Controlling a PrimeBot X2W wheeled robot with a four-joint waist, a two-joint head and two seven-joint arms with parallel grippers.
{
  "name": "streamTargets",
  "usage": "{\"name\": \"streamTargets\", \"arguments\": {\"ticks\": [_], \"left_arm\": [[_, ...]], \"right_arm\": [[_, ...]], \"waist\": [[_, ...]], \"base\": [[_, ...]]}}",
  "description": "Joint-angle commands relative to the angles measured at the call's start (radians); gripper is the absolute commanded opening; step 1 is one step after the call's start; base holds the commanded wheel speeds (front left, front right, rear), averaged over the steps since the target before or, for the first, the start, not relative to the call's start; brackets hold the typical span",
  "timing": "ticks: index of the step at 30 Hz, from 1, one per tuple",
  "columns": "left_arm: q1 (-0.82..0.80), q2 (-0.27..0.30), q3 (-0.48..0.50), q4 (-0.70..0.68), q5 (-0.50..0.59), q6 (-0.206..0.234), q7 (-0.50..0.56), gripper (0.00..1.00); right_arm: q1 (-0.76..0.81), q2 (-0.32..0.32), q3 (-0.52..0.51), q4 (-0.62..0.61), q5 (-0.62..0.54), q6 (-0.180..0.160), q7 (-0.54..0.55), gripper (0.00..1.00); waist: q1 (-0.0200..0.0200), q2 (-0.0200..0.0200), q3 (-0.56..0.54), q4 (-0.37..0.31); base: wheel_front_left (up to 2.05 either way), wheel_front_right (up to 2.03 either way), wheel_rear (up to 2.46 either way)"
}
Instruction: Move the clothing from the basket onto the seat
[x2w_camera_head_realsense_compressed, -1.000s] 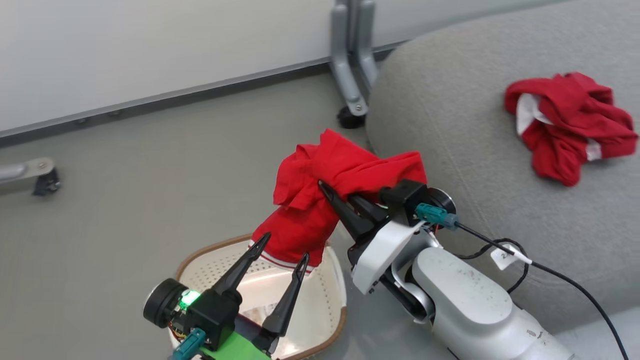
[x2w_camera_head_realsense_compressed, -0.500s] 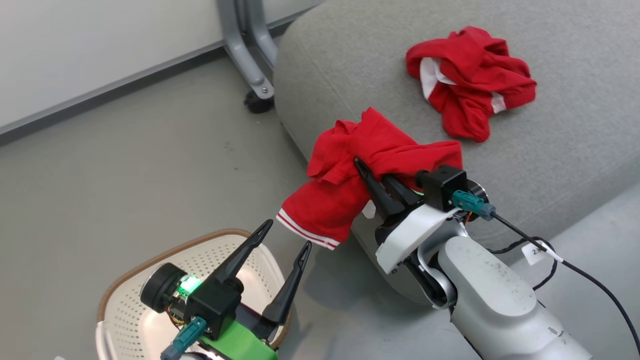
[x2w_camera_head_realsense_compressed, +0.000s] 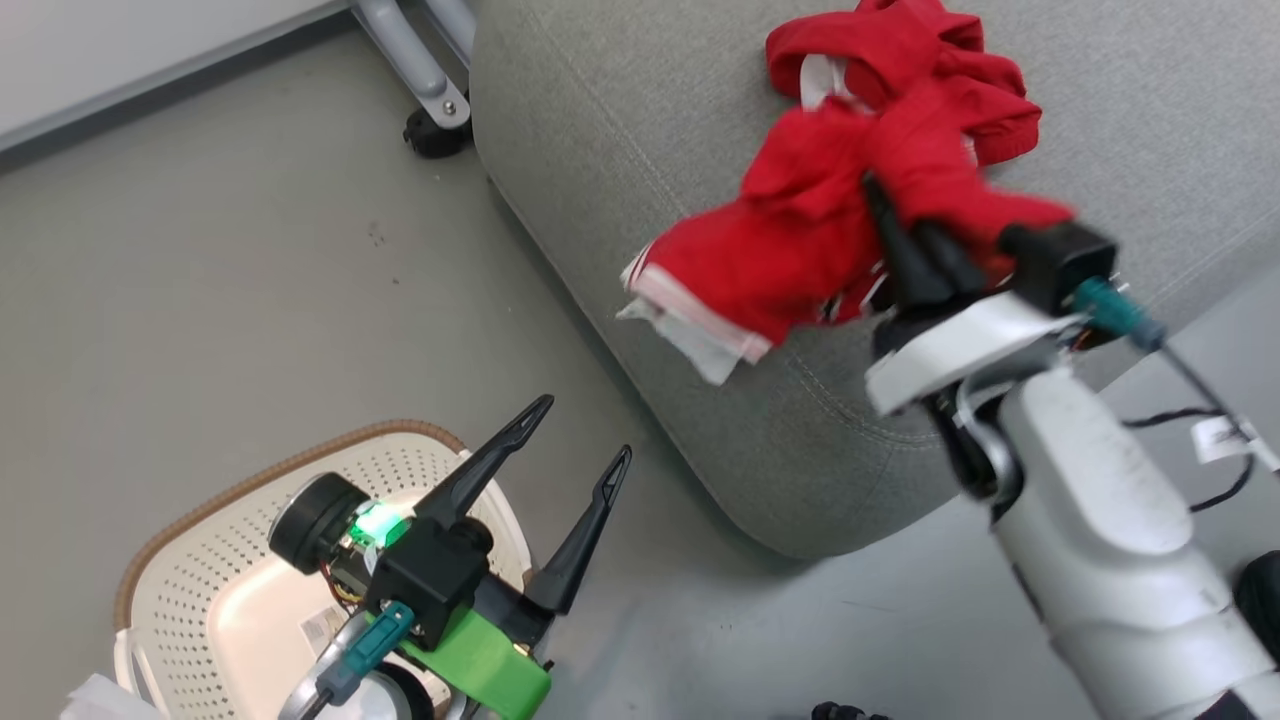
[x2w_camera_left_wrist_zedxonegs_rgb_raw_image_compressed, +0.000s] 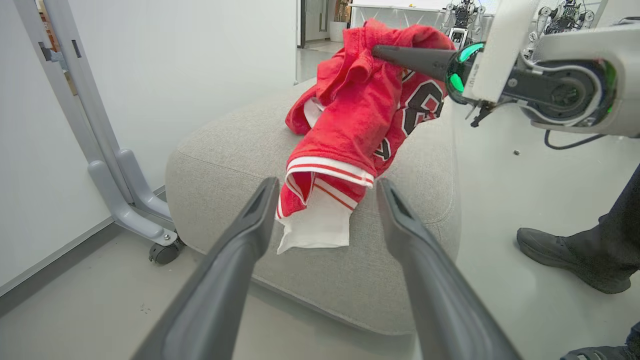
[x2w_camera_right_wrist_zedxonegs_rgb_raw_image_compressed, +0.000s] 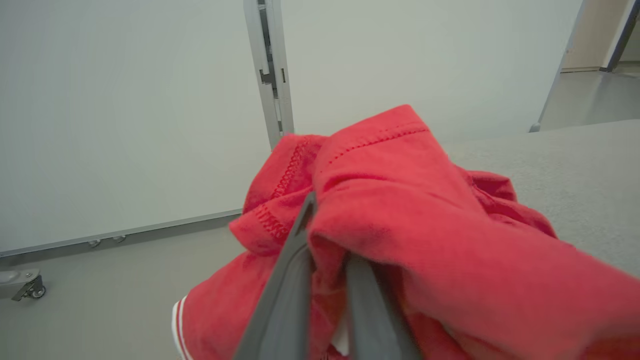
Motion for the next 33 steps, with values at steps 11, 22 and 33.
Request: {"name": "streamTargets", "arguments": {"ticks": [11,22,33], "left_arm": [[-0.179,0.054,-0.05,-0.059,0.033,-0.014,0.037,1.0],[-0.299,0.064,-0.093,-0.049,0.035,-0.016,0.009,1.0],[-0.326,0.053,-0.111,-0.008,0.026,-0.009,-0.026,1.0]], "right_arm": [[-0.252,-0.147,-0.285,-0.017,-0.048,0.0,-0.005,0.0],[-0.399,-0.21,-0.426,0.248,-0.042,0.0,-0.004,0.0],[-0.323,-0.181,-0.5,0.327,-0.039,0.0,-0.004,1.0]], "waist": [[0.0,-0.0001,0.232,0.141],[0.0,-0.0001,0.368,0.228],[0.0,-0.0001,0.374,0.246]], "base": [[0.0,0.0,0.0],[0.0,0.0,0.0],[0.0,0.0,0.0]]}}
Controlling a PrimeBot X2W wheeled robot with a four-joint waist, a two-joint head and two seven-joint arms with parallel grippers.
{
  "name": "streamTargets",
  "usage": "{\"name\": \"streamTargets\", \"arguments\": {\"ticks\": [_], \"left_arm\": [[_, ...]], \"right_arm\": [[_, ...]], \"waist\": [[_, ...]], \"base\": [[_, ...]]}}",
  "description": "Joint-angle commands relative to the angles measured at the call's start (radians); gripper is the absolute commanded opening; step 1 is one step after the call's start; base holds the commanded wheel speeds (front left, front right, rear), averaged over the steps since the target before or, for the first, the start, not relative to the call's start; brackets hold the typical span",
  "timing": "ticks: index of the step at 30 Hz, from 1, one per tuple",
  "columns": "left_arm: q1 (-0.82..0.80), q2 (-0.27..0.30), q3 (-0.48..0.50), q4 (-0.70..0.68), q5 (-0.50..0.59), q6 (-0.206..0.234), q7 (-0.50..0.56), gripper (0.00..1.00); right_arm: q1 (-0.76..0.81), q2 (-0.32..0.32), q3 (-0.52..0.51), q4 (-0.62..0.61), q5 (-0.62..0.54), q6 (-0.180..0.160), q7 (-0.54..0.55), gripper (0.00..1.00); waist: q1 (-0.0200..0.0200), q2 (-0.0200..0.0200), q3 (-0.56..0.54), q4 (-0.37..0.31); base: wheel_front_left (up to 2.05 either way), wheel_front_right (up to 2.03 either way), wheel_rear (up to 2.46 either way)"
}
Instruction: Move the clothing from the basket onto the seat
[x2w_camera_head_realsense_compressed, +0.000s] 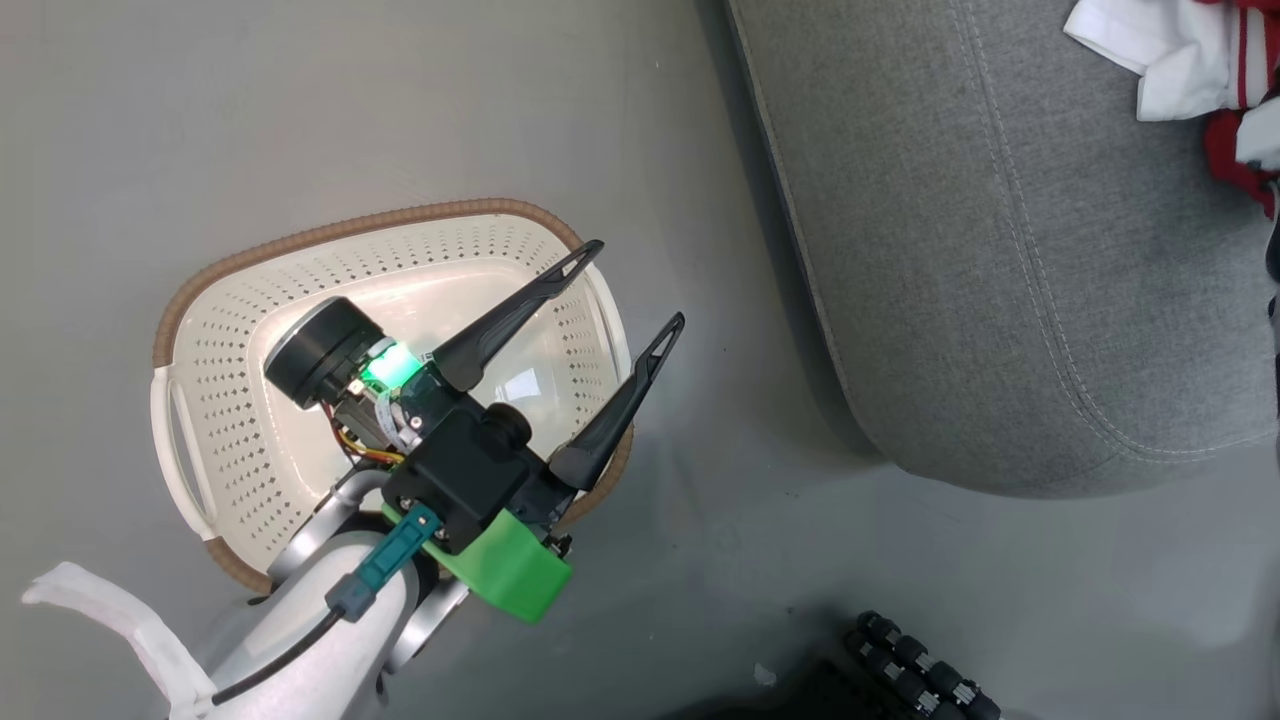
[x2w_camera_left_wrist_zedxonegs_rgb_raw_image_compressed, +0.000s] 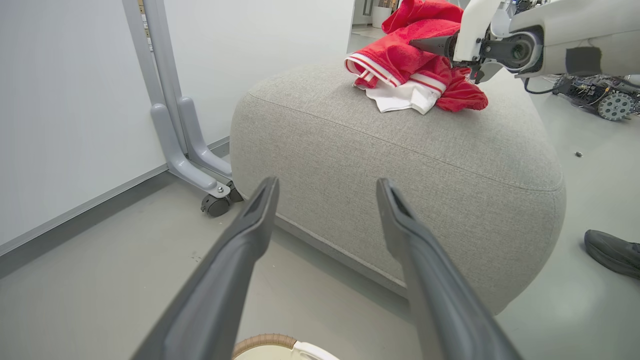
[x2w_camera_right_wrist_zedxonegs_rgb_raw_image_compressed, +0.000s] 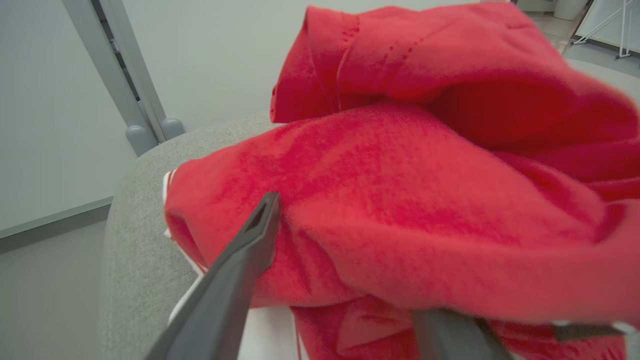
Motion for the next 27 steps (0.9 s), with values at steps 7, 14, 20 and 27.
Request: {"name": "streamTargets", "arguments": {"ticks": [7,14,20,27], "left_arm": [[0.017,-0.006,0.007,0.026,-0.018,0.027,-0.03,1.0],[0.057,-0.027,0.017,0.06,-0.035,0.067,-0.066,1.0],[0.099,-0.047,0.036,0.101,-0.064,0.105,-0.102,1.0],[0.15,-0.079,0.08,0.162,-0.108,0.151,-0.139,1.0]], "right_arm": [[0.152,0.063,-0.041,-0.137,-0.042,0.0,-0.003,1.0],[0.31,0.149,-0.028,-0.29,-0.11,0.0,-0.003,1.0],[0.434,0.213,0.015,-0.43,-0.156,0.0,-0.003,1.0],[0.57,0.241,0.087,-0.544,-0.192,0.0,-0.003,1.0]], "waist": [[-0.0002,-0.0001,-0.057,-0.014],[-0.0002,-0.0001,-0.141,-0.017],[-0.0002,-0.0001,-0.22,0.004],[-0.0002,-0.0001,-0.309,0.075]], "base": [[0.0,0.0,0.0],[0.0,0.0,0.0],[0.0,0.0,0.0],[0.0,0.0,0.0]]}}
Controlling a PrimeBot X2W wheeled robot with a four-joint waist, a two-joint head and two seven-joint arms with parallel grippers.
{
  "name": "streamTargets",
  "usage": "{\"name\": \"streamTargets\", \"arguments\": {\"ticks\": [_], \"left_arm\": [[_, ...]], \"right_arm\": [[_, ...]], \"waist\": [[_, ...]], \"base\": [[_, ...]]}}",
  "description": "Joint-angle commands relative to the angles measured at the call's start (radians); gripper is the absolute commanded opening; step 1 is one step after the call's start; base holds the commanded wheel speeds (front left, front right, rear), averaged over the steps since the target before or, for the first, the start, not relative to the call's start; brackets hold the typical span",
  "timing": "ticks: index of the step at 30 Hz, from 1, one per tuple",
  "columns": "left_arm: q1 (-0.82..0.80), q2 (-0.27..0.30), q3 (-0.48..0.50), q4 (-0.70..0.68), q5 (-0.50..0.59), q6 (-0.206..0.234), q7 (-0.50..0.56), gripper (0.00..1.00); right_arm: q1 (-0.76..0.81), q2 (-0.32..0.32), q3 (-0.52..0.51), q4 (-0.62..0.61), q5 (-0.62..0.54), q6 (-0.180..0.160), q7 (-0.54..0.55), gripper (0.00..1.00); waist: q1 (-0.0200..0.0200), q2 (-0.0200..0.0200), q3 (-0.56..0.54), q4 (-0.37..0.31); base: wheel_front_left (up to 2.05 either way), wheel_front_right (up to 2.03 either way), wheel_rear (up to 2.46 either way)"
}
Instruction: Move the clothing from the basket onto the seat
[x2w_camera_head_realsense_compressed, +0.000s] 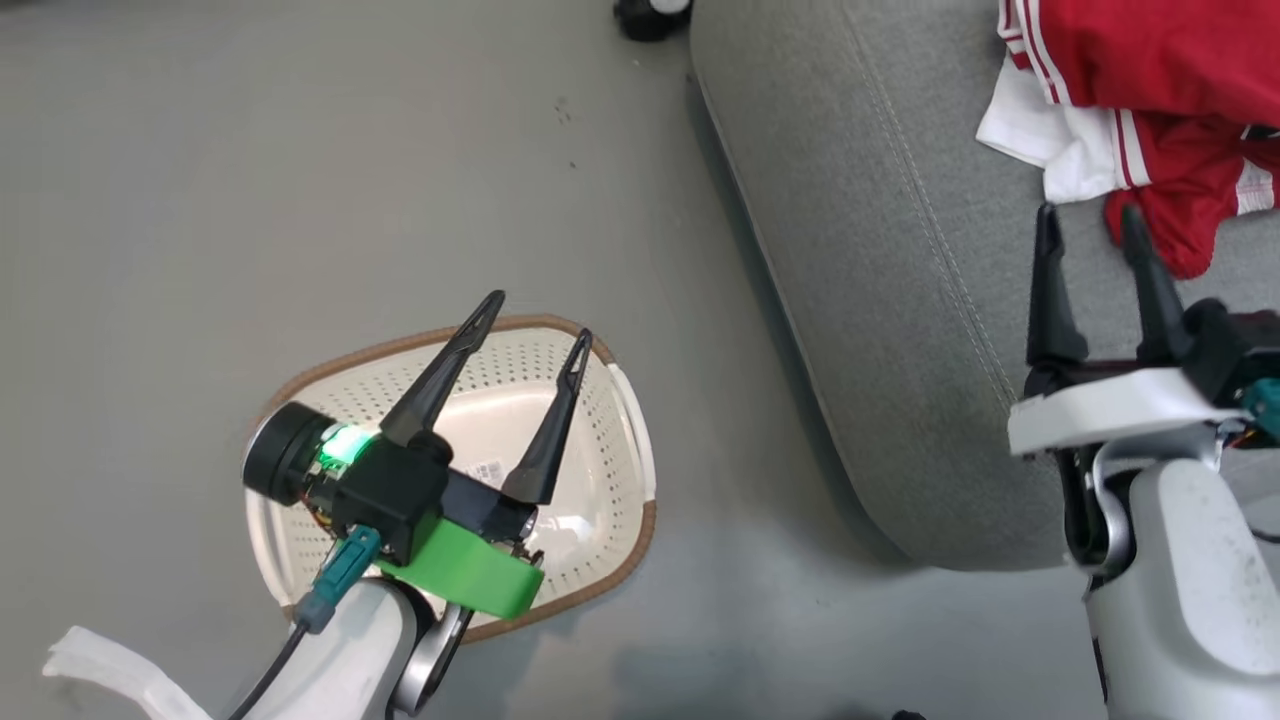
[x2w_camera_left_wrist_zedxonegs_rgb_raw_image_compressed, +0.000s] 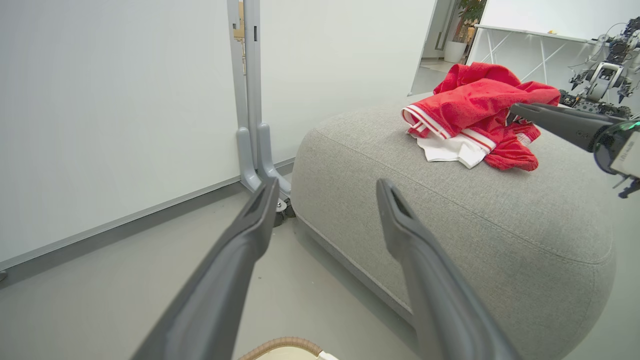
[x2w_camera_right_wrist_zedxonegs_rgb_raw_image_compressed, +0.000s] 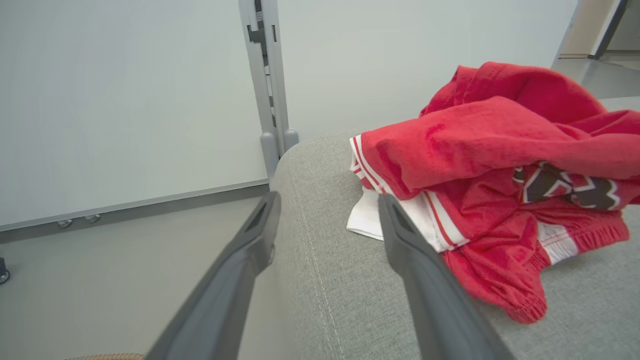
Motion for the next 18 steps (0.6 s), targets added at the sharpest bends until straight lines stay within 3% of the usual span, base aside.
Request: {"name": "streamTargets", "arguments": {"ticks": [1,9,18], "left_arm": [[0.022,-0.007,0.013,0.013,-0.008,0.012,-0.009,1.0],[0.084,-0.015,0.091,0.063,-0.032,0.063,-0.029,1.0],[0.177,-0.04,0.224,0.088,-0.047,0.071,-0.03,1.0]], "right_arm": [[0.034,0.001,0.008,-0.019,-0.011,0.0,-0.003,1.0],[0.155,0.014,0.057,-0.116,-0.046,0.0,0.038,1.0],[0.244,0.021,0.094,-0.21,-0.059,0.0,0.115,1.0]], "waist": [[0.0001,0.0,-0.066,0.065],[0.0001,0.0,-0.151,0.152],[0.0001,0.0,-0.224,0.226]], "base": [[0.0,0.0,0.0],[0.0,0.0,0.0],[0.0,0.0,0.0]]}}
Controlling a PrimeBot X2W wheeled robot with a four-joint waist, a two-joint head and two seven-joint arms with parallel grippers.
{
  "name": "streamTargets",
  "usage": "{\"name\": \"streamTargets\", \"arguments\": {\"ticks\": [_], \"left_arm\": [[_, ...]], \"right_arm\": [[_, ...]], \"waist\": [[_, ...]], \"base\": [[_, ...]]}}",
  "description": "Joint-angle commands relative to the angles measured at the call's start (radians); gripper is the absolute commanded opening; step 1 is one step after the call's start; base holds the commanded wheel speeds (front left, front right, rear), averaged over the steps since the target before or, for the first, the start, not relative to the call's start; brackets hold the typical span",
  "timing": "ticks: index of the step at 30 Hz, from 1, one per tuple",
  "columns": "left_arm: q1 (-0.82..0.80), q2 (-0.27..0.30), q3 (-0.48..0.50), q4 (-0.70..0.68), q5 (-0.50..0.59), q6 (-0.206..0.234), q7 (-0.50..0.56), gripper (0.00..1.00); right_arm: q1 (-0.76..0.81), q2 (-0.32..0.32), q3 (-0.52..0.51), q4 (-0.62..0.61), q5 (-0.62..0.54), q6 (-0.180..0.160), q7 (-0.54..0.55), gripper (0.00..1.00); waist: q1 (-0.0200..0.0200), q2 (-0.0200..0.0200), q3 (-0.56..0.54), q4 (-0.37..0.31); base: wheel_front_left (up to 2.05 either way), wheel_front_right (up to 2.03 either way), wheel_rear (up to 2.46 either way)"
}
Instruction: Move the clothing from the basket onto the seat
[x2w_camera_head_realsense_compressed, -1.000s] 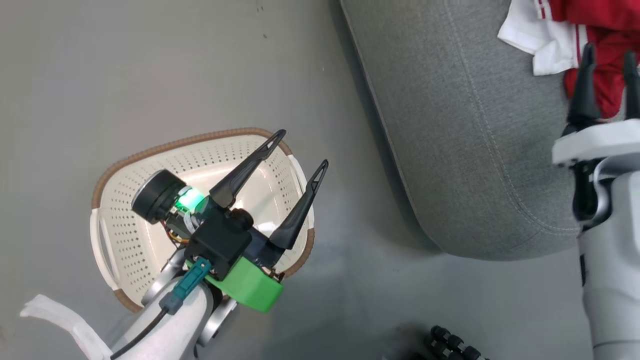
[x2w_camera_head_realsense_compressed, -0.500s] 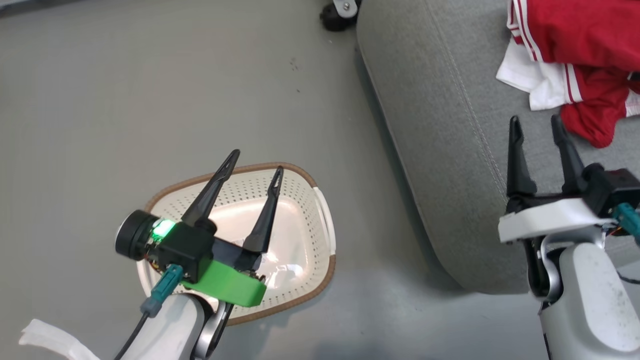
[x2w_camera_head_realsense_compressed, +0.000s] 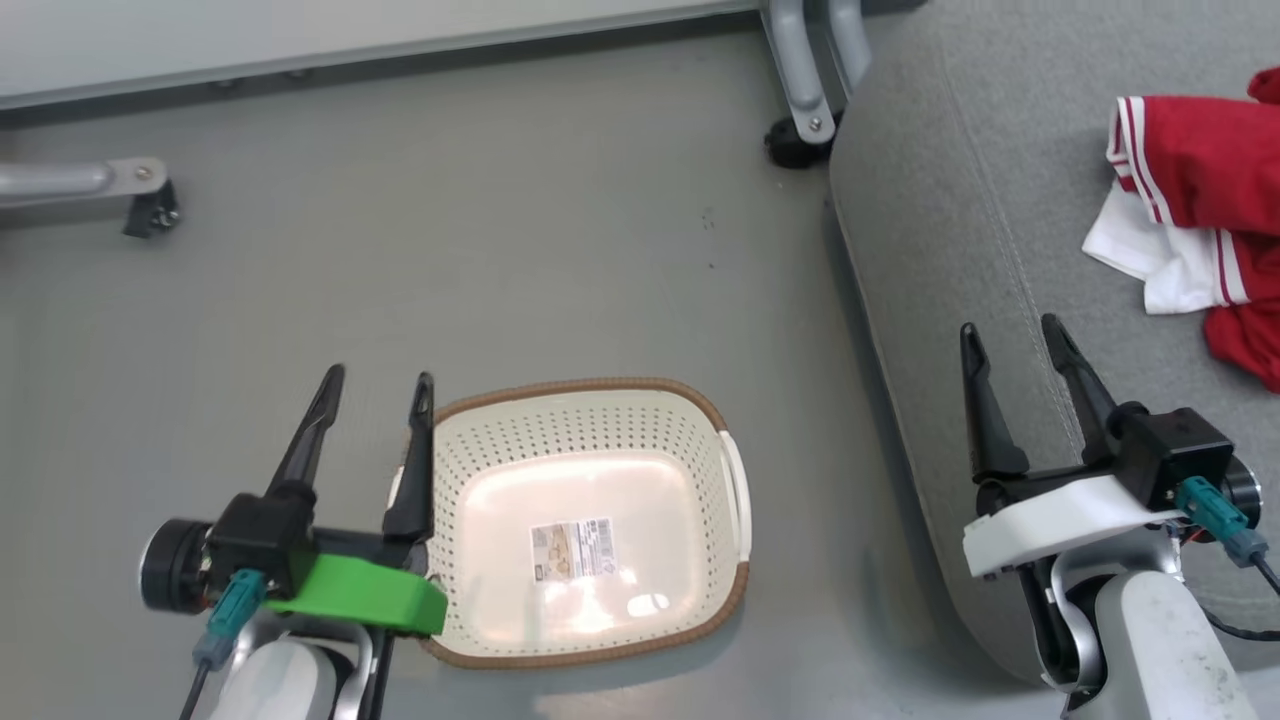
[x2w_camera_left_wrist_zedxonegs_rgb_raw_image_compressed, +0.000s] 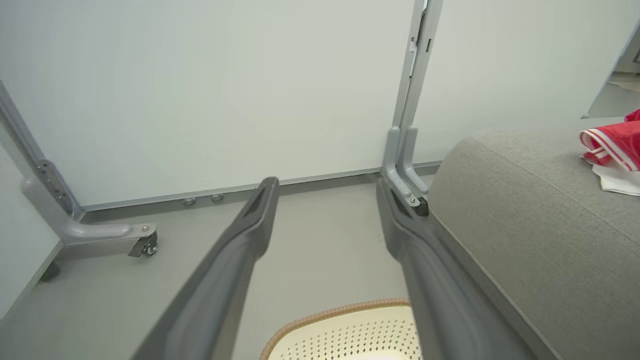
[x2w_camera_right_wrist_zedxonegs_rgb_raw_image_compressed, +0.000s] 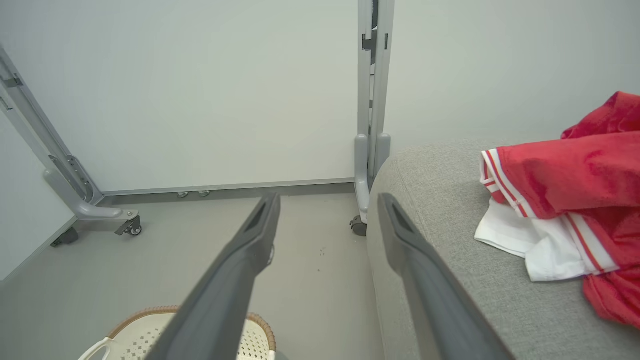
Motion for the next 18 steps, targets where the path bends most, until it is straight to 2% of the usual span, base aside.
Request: {"name": "streamTargets", "arguments": {"ticks": [1,8,18], "left_arm": [[0.025,-0.009,0.019,0.005,0.002,0.001,-0.003,1.0],[0.107,-0.035,0.113,0.025,0.023,-0.021,-0.003,1.0],[0.191,-0.069,0.176,0.053,0.061,-0.062,-0.003,1.0]], "right_arm": [[0.023,0.0,0.003,-0.012,-0.009,0.0,0.007,1.0],[0.079,0.001,0.008,-0.046,-0.014,0.0,0.041,1.0],[0.163,0.004,0.015,-0.081,0.001,0.0,0.074,1.0]], "waist": [[0.0001,0.0,-0.056,0.052],[0.0001,0.0,-0.106,0.072],[0.0001,0.0,-0.175,0.074]], "base": [[0.0,0.0,0.0],[0.0,0.0,0.0],[0.0,0.0,0.0]]}}
